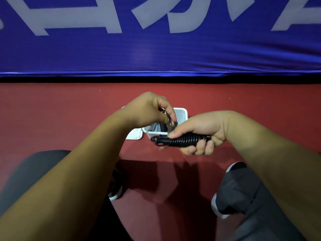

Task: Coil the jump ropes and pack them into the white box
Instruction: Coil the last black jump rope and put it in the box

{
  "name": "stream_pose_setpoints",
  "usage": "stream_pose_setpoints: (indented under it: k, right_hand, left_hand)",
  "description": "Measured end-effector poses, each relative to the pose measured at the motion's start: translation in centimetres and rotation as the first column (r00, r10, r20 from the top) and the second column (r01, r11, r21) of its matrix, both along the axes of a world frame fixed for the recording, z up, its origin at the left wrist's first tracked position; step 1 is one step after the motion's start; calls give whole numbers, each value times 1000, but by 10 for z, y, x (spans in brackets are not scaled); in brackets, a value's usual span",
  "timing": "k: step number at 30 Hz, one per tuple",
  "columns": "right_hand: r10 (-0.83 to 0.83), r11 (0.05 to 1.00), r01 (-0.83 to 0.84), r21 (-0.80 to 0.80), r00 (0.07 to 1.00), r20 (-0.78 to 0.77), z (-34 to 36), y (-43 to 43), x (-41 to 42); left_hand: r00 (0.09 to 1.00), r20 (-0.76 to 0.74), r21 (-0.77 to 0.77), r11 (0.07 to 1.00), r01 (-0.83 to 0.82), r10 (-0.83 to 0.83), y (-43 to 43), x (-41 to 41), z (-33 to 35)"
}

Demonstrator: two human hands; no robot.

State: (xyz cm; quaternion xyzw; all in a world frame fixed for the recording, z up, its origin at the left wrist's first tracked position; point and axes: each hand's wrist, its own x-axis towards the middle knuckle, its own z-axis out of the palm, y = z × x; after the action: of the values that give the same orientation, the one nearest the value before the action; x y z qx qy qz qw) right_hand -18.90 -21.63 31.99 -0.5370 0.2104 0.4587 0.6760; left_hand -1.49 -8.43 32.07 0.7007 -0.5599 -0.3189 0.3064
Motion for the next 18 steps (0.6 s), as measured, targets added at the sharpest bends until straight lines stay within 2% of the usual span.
stream_pose_setpoints:
  k: [4,7,9,11,13,15,18]
  right_hand:
    - [-75,975,73,-212,997,-5,-8,-3,3]
    - [-167,862,178,-474,984,66,-19,-8,4]
    - [-275,782,306,-543,951,140,-27,-11,6]
    - [-400,738,437,-514,897,187,-31,-15,8]
    - [-485,709,531,-465,845,225,-31,-19,9]
    - [-536,685,603,-409,797,277,-29,-21,12]
    - [-589,653,688,-317,724,359,-25,-20,14]
  left_hand:
    - [992,125,-50,998,-22,28,0,-6,5]
    - [986,163,-91,996,-8,23,0,-5,6]
    - [980,196,-60,998,6,6,0,-3,5]
    - [979,205,3,1000,8,-9,1,-2,3]
    - [992,122,61,998,-29,21,2,-2,1]
    - [995,5,83,991,-104,104,3,-2,-1]
    - [972,-73,144,967,-210,222,3,-1,-4]
